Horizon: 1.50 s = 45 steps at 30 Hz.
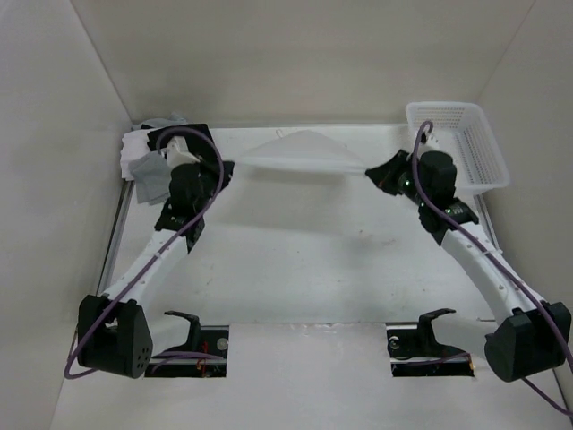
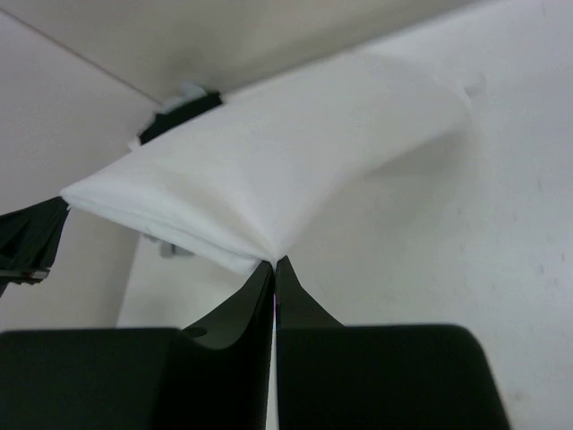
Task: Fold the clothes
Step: Fold the tank top
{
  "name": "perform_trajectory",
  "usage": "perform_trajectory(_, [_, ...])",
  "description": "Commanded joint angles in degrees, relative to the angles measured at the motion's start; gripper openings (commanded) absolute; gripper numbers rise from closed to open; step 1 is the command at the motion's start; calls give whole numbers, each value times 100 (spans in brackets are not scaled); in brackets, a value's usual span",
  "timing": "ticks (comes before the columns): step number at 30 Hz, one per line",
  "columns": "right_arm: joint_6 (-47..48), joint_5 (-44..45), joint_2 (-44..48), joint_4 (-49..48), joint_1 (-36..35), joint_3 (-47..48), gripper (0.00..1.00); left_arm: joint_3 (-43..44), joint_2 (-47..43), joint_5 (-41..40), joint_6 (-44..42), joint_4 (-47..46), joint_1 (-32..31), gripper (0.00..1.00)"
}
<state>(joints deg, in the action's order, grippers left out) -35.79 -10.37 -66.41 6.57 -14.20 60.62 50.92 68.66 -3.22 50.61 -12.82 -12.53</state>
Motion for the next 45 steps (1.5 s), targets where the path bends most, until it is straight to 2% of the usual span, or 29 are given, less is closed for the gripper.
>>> perform_trajectory(1, [-401,-88,461,-901,-26,-1311,3,-1439,-659,-161,168,-589,10,2])
perform_trajectory(5, [-841,-62,1050,-1403,-254,-3035,3,-3154,-1783,-82,212,-468,10,2])
perform_trajectory(8, [-1017,61,1542,-1352,-631,-3862,3,-3912,-2750,120,326,356,-8,2])
perform_trajectory(13, [-1657,561,2701,-693,-1597,-4664,3,-4134,-4218,235,502,1868,-43,3])
perform_trajectory(16, [-1949,895,3177,-289,-2169,-4735,3,-3958,-4511,164,564,2336,-60,3])
perform_trajectory(19, [-1871,1011,3109,-103,-2355,-4516,4,-3721,-4249,112,520,2285,80,3])
perform_trajectory(21, [-1625,976,2776,-199,-2224,-4253,4,-3554,-3793,111,450,1934,185,3])
perform_trajectory(28, [-930,239,721,-1200,-1214,-3330,5,-3273,-2271,-99,538,852,265,3])
perform_trajectory(37, [-851,-70,-1522,-1984,-817,-2231,5,-2579,-426,-284,529,-220,467,4])
perform_trajectory(39, [-912,26,-1795,-2080,-765,-2090,7,-2394,40,-328,564,-422,467,7])
perform_trajectory(41, [-1043,53,-1998,-2247,-721,-2028,16,-2349,305,-398,669,-624,458,18])
perform_trajectory(42, [-1096,70,-1981,-2352,-738,-2089,25,-2375,332,-381,696,-730,484,23])
perform_trajectory(44, [-1114,149,-1780,-2598,-747,-2343,42,-2568,35,-433,679,-810,450,33])
perform_trajectory(45, [-1114,184,-1622,-2617,-764,-2501,46,-2665,-193,-477,626,-758,415,37])
